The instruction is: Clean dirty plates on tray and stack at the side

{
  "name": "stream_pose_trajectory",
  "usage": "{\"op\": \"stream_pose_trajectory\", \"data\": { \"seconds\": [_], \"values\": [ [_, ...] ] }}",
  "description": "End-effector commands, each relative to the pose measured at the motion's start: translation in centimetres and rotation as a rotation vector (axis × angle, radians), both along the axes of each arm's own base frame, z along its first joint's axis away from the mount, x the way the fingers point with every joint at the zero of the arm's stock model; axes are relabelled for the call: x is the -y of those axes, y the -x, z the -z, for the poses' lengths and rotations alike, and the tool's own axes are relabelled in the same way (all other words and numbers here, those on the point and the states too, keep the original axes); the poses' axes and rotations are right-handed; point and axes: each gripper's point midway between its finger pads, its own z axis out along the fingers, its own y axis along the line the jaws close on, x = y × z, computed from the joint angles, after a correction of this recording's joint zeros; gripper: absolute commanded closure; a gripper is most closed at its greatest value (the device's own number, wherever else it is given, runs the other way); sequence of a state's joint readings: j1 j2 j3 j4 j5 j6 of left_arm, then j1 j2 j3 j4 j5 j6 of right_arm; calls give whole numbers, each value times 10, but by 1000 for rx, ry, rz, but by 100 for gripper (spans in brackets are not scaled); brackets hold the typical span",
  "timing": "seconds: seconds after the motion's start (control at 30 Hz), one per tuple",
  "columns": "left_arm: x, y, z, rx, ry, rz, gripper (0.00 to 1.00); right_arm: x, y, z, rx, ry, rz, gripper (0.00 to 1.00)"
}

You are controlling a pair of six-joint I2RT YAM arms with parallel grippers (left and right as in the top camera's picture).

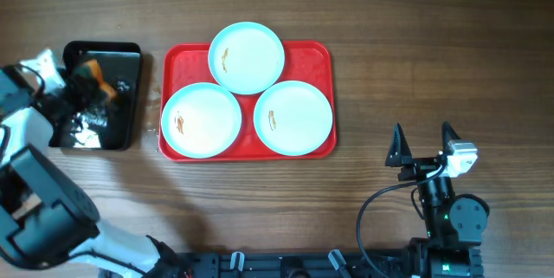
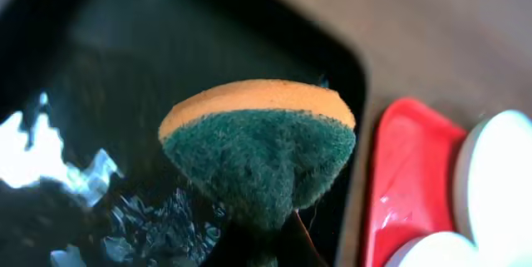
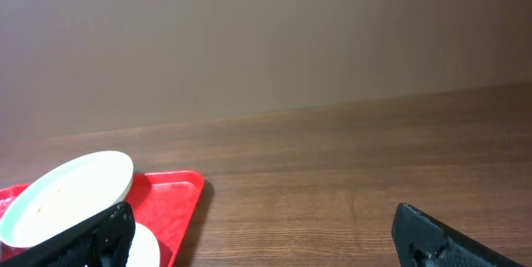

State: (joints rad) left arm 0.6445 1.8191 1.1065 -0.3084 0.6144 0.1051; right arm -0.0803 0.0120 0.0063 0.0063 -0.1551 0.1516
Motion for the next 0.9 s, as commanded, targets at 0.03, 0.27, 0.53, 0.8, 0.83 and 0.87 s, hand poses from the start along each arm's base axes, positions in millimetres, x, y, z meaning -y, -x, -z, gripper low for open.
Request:
{"op": "stream_pose_trajectory", "data": {
  "seconds": [0.03,0.27,0.53,0.8,0.83,0.87],
  "values": [
    [29,-15,-57,247,94,176,96,1,0,0,2,14,7,0],
    [39,-11,-184,551,-38,212,96,1,0,0,2,14,7,0],
    [-10,-3,-114,248,-172,-30,96,1,0,0,2,14,7,0],
    [13,1,-55,152,17,88,96,1,0,0,2,14,7,0],
    [22,-2,-74,222,39,131,96,1,0,0,2,14,7,0],
    [28,-3,-91,280,41,162,96,1,0,0,2,14,7,0]
  ]
}}
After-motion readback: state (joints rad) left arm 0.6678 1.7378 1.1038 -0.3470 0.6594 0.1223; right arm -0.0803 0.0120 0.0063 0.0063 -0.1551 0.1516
